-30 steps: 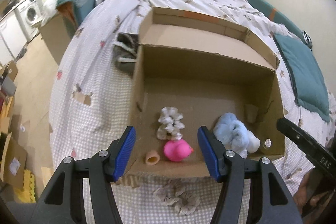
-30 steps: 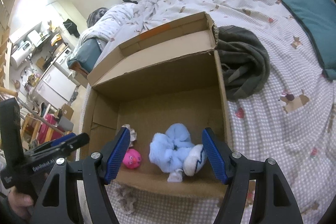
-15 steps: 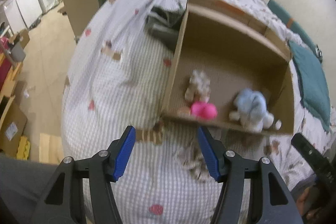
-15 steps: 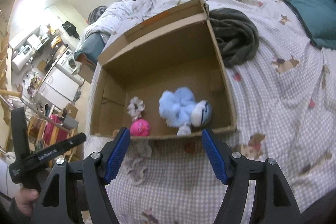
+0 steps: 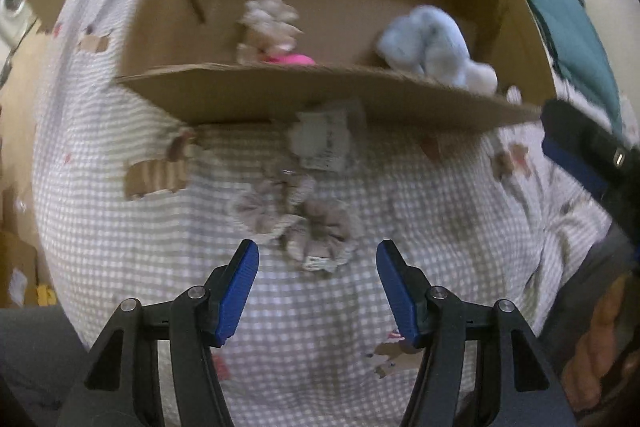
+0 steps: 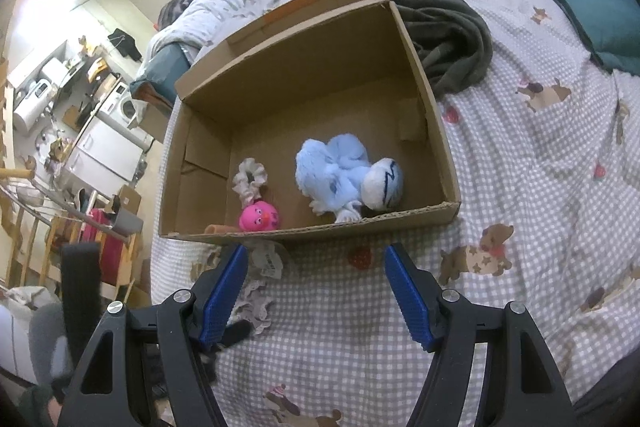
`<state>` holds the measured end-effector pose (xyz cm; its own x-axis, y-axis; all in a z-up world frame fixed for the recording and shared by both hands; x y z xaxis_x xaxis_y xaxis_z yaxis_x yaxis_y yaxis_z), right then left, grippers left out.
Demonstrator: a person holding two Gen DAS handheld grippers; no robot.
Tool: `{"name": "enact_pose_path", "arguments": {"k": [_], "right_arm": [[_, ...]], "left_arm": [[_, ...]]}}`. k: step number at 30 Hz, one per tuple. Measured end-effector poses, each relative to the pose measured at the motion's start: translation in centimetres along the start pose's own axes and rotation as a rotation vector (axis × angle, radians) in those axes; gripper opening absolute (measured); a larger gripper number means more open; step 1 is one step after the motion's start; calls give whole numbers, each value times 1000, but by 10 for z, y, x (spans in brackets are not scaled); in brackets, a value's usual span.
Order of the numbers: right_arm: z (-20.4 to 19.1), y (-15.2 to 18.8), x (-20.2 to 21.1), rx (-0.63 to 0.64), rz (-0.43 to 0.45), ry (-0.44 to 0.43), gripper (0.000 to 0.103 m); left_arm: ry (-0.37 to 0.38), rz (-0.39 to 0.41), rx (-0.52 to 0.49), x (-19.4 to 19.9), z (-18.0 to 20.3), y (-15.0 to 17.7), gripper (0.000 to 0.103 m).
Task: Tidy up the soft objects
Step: 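Grasp the beige lace scrunchie with the left gripper while the right gripper grasps the clear plastic bag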
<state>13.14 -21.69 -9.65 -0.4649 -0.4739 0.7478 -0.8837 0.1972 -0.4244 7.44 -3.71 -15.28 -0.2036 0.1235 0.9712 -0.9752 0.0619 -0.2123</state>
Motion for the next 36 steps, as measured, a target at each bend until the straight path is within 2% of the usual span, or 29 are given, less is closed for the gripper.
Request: {"name": "enact_pose_path", "arguments": {"k": [7,14,16,20,21,22,28,32,36], "right_arm": [[3,-1,-4,-26,-12,-13,75],[7,-1,-4,-49,-14,-19,75],[9,-2,-3,-52,-11,-15,75],[9,-1,-3,-51,-10,-9,75],[9,-1,-3,-50,-11,-5,75],[10,-1,-3,-49,-11,-2,75],[11,2,-3,-34,-13,19,75],[8,5,-6,-8,-23,35,75],[3,12,-15,23,-51,50,75]], "left_arm": [[-66,-33,-53,-22,16,1,58],[-58,-29,-60,-31,25,-2,56],[-61,-27,-67,-32,27,-3,42],[-77,-29,-60,-32,22,-5,22],[-78,-30,-56,-31,21,-6,12],[-70,-30,-53,-32,20,-5,12],[-54,54,-17,2,10,-8,11],[-7,152,70,45,-8,-2,11],[-25,239,143,82,-40,5,11]]}}
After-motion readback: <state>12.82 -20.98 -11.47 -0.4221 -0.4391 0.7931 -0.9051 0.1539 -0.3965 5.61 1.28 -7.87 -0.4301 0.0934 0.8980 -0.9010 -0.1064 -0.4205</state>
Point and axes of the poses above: each gripper's, at about its wrist camera, not at the fingertips, and x roughly against the way its jaws point, z to its right, y to its underside, the point moved 6 cm from there along -x, roughly the way its jaws point, and after that the axes turned 3 degrees about -x, right-handed, at the moved point
